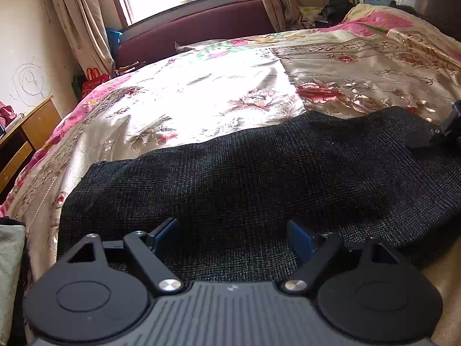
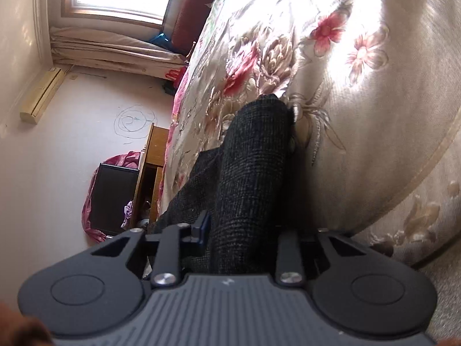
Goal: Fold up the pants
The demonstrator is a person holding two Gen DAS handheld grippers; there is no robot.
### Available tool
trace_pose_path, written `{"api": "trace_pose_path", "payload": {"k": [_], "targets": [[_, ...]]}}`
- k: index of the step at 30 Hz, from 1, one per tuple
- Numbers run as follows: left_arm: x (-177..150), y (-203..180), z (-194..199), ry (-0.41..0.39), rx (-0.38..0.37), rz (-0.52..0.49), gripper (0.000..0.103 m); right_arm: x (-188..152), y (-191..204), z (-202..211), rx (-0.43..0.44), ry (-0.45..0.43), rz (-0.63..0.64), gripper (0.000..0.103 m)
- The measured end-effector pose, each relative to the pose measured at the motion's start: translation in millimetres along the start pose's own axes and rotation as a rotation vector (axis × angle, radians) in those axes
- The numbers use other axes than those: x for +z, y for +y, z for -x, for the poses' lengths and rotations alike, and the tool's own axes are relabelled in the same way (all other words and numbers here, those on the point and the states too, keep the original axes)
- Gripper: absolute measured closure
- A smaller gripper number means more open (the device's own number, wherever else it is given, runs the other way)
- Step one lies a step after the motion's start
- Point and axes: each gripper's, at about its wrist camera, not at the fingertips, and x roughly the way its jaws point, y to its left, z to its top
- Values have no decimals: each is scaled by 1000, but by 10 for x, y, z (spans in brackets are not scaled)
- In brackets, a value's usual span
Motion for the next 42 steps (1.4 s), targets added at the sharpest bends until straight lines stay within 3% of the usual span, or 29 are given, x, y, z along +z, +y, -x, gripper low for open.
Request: {"api": "trace_pose_path", "payload": {"k": [3,7,9,11,14,16,17,21,24,29,32,34,38,42], "targets": [[-28,-72,18,-13,-2,-57,8,-129,169,219,55,-52,46,89],[-13,-287,6,-21,32,-152,10,-154,28,108,-7,-75,-48,90],[7,-350,45,-25,15,-165,11,-168,-41,98,48,-96,-114,90],[21,-401,74,-26,-17,-172,14,-219,-50,199,158,-145,-158,91],[36,-581,100,-20,-60,-228,29,-298,-18,351,190,-152,-159,94],[30,-729,139,-21,-95,-268,48,-320,-9,419,191,-148,-159,94],[27,-809,161,-24,-116,-288,52,-321,11,441,190,-153,-160,94],[16,-1186,216,-21,-207,-379,91,-308,-42,596,160,-179,-161,94],[31,-1482,303,-69,-251,-425,91,-288,-56,811,118,-208,-164,94],[213,-1747,370,-77,-445,-337,90,-214,9,1360,-4,-298,-132,94],[309,-1690,392,-66,-501,-252,77,-213,176,1546,-75,-323,-101,94],[340,-1545,441,-69,-501,-218,62,-205,337,1527,-97,-314,-67,94],[301,-1099,625,-121,-431,-149,53,-167,683,1197,-82,-274,-19,94],[125,-609,752,-158,-301,-87,48,-145,1086,618,-47,-208,46,94]]}}
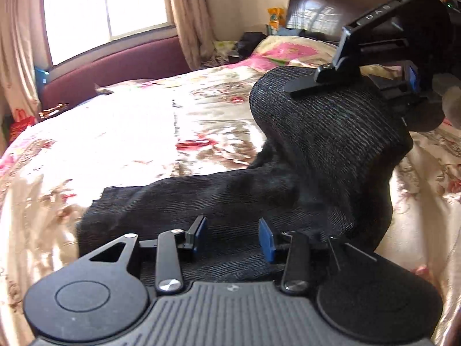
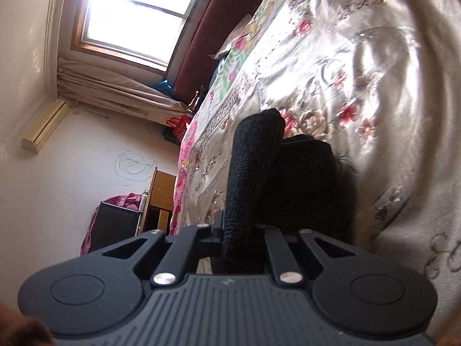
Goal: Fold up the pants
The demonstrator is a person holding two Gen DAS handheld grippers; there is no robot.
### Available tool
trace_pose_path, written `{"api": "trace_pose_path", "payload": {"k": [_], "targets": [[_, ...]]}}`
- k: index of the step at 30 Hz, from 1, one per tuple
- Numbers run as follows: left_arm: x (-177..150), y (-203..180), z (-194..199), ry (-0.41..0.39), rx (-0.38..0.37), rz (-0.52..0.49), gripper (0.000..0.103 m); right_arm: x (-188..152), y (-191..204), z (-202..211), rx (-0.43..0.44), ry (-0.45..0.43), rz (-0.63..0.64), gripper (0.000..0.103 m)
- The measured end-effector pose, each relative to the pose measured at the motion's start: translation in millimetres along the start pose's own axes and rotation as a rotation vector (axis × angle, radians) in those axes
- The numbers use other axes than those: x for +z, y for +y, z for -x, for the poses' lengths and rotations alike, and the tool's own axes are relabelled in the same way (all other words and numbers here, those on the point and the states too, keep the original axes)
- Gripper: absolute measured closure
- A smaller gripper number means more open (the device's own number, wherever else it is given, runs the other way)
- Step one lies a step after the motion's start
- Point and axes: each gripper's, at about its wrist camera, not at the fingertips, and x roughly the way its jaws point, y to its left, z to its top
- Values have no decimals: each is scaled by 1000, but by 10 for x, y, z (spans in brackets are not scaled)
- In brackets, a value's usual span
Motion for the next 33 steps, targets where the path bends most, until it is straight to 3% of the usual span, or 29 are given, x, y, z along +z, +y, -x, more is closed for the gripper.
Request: {"api": "trace_pose_path", "payload": {"k": [6,8,13,16,18,25,29,33], "targets": [[-329,521,240,23,115,114,44,-281,597,-945,-10,142,123,93],[-383,608,273,16,133,142,43,-374,699,-1220,-61,166,150,89],[-457,840,400,-10,107,246,40,-743,909,-1782,-238,252,395,86],[-488,927,438,-16,94,290,38,-984,1046,-1883,-305,287,540,85],[-499,978,442,-26,84,310,37,-1088,1182,-1887,-335,291,641,76],[-502,983,621,-42,128,297,36,-1094,1392,-1863,-238,281,660,73],[-419,961,707,-89,142,282,36,-960,1388,-1808,-285,229,697,73],[-223,943,600,-151,149,225,35,-666,1187,-1838,-325,195,657,71]]}}
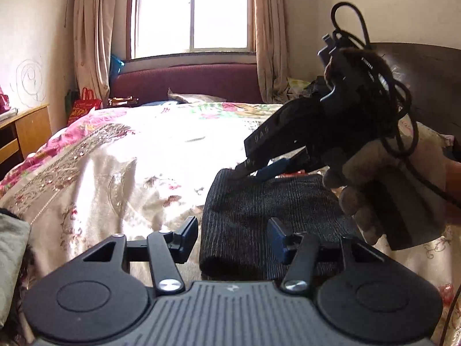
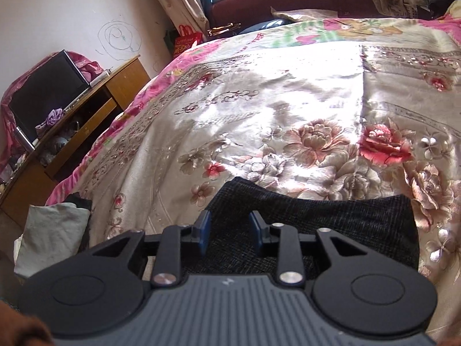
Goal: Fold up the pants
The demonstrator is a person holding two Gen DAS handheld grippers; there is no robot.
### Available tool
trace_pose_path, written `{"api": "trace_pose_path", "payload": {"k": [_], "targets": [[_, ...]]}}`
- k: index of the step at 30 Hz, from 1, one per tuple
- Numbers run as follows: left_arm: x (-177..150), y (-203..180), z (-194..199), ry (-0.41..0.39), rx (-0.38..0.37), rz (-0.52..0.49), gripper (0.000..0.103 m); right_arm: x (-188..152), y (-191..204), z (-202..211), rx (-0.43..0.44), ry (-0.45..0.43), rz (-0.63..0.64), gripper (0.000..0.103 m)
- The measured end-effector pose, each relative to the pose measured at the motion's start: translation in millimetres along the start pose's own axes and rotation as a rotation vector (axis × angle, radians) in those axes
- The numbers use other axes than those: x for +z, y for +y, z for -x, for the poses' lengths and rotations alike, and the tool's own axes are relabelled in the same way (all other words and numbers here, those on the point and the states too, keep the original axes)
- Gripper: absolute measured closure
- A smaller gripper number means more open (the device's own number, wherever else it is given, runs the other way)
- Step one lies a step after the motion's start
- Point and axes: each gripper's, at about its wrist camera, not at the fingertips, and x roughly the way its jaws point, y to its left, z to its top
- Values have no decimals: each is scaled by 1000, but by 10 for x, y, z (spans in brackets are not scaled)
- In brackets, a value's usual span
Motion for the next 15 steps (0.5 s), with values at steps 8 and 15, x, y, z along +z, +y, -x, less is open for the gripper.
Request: {"api": "trace_pose_path", "payload": {"k": [8,15], "targets": [[-176,57,-847,154,66,-39,26,15,-272,-542,-28,69,33,72],[-223,317,-974,231,51,98,10,-86,-432,-767,-7,55,4,59]]}}
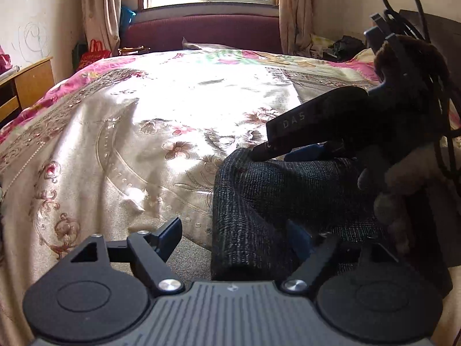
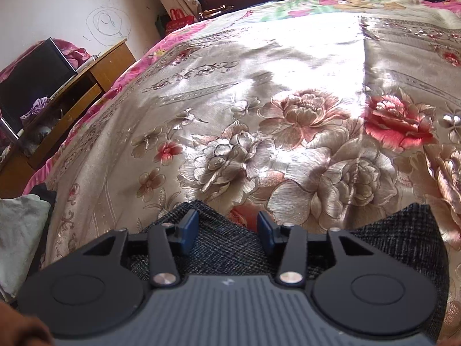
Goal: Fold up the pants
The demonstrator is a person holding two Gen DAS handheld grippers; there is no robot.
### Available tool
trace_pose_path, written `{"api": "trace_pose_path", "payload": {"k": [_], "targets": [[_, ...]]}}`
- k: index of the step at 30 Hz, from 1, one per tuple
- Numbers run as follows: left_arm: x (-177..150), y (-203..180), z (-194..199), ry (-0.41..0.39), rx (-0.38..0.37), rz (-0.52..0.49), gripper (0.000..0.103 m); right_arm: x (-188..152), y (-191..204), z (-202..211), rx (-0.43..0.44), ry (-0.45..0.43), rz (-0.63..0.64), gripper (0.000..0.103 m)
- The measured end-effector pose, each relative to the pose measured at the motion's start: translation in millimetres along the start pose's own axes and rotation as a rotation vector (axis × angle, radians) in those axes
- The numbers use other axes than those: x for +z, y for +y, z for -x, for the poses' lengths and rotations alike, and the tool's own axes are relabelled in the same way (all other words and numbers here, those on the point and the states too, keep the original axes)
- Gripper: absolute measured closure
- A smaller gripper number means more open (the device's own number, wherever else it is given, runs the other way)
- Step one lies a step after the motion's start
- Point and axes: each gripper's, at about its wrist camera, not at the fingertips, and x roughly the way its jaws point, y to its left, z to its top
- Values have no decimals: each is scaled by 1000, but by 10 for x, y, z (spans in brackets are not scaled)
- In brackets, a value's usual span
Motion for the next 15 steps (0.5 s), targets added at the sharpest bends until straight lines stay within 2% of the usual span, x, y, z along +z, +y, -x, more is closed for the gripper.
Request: {"api": "trace_pose_path", "payload": {"k": [3,6,9,12,15], "targets": [[51,18,252,-78,2,22,11,14,58,281,-30,-74,22,58],[72,12,394,-134,67,0,11,-47,113,712,-46,-168,70,58],[43,30,236,-50,146,-12,10,-180,103,962,-63,-147,80,58],[-17,42,155,12,170,6,10,-397,29,1049,-109,-104,71,58],[17,-52,292,2,203,-24,11,-603,-92,1062,-140,-59,8,58]]}}
